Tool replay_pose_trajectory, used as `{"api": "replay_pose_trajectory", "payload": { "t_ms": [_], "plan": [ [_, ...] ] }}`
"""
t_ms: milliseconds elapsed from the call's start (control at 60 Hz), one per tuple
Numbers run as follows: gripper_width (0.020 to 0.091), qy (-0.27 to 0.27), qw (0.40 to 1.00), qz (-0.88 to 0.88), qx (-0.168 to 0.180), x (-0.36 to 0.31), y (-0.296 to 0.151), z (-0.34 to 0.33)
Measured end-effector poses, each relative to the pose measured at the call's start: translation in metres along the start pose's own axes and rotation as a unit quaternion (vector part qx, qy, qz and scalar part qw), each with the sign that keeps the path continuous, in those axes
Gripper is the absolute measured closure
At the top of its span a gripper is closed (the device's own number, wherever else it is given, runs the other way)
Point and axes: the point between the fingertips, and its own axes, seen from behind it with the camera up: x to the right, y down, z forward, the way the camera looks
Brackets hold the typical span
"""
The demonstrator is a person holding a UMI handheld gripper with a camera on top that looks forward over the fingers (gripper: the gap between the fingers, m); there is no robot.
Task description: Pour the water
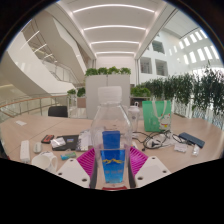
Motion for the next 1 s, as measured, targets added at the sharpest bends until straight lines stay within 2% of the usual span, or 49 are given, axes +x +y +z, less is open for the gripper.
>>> {"api": "replay_pose_trajectory", "payload": {
  "t_ms": [117, 250, 400, 483, 517, 600, 617, 667, 917, 1000],
  "plan": [
    [0.0659, -0.030, 0.999, 0.004, -0.022, 0.003, 0.051, 0.005],
    [0.0652, -0.033, 0.999, 0.007, -0.041, 0.007, 0.091, 0.012],
    [0.0627, -0.035, 0.999, 0.006, -0.040, 0.011, 0.097, 0.018],
    [0.0577, -0.035, 0.997, 0.008, -0.065, 0.011, 0.101, 0.015],
    [0.0533, -0.035, 0.996, 0.011, -0.084, 0.010, 0.105, 0.011],
    [0.0263, -0.049, 0.993, 0.027, -0.103, 0.003, 0.100, -0.008],
    [0.0248, -0.050, 0.993, 0.029, -0.107, 0.002, 0.100, -0.012],
    [0.0272, -0.055, 0.991, 0.033, -0.118, 0.001, 0.099, -0.032],
    [0.0271, -0.038, 0.986, 0.022, -0.158, -0.017, 0.079, -0.169],
    [0.0269, -0.026, 0.988, 0.003, -0.155, -0.033, 0.066, -0.216]
  ]
}}
